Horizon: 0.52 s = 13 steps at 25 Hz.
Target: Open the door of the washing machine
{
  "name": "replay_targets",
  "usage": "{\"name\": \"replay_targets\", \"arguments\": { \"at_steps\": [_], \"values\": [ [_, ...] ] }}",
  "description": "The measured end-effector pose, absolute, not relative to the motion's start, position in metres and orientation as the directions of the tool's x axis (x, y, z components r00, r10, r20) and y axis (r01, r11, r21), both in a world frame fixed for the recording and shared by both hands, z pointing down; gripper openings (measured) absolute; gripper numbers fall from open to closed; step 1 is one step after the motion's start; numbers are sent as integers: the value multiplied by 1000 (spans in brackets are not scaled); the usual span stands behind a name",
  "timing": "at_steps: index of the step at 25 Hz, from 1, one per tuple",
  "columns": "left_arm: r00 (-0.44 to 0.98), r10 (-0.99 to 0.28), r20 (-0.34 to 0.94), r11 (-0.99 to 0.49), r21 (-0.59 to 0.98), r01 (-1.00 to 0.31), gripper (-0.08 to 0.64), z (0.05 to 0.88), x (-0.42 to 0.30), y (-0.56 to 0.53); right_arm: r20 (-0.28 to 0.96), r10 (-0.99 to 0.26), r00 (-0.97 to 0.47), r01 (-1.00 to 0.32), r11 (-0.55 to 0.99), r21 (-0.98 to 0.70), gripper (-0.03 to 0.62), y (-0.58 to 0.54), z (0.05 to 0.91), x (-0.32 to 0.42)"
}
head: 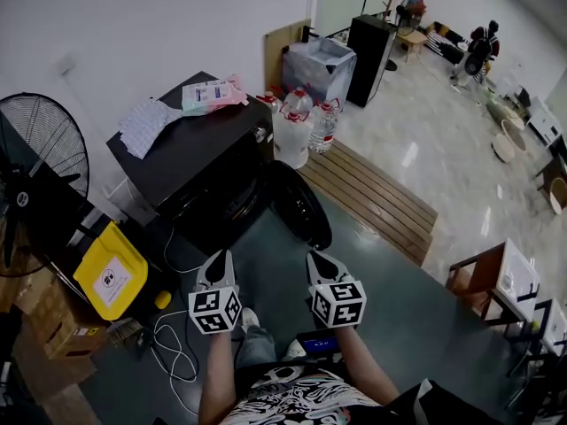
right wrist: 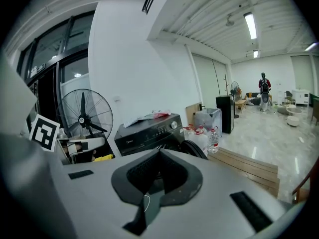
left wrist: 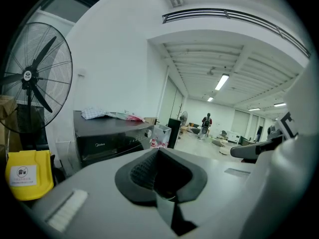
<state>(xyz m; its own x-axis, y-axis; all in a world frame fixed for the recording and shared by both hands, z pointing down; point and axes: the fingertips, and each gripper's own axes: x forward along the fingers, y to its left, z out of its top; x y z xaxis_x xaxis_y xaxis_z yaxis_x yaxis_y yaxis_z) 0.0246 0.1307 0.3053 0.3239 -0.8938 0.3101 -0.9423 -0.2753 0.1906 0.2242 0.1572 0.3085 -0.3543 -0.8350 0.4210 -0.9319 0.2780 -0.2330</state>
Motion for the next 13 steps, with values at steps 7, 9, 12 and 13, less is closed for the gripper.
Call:
{"name": "replay_targets", "arguments": {
  "at_steps": [7, 9, 12, 13],
  "values": [
    [320, -889, 328, -270, 189, -944, 2, 311, 23, 129, 434, -831, -348, -934, 269, -234, 2, 157, 313, 226],
    [320, -888, 331, -269, 190, -944, 2, 313, 22, 127, 439, -829, -347, -935, 267, -235, 2, 154, 315, 225],
    [322, -885, 335, -271, 192, -943, 2, 318, 18, 119, 446, -827, -343, -936, 262, -235, 2, 147, 321, 220],
    [323, -885, 336, -271, 193, -943, 2, 320, 16, 116, 448, -826, -342, -937, 260, -235, 2, 145, 323, 218]
  ]
}}
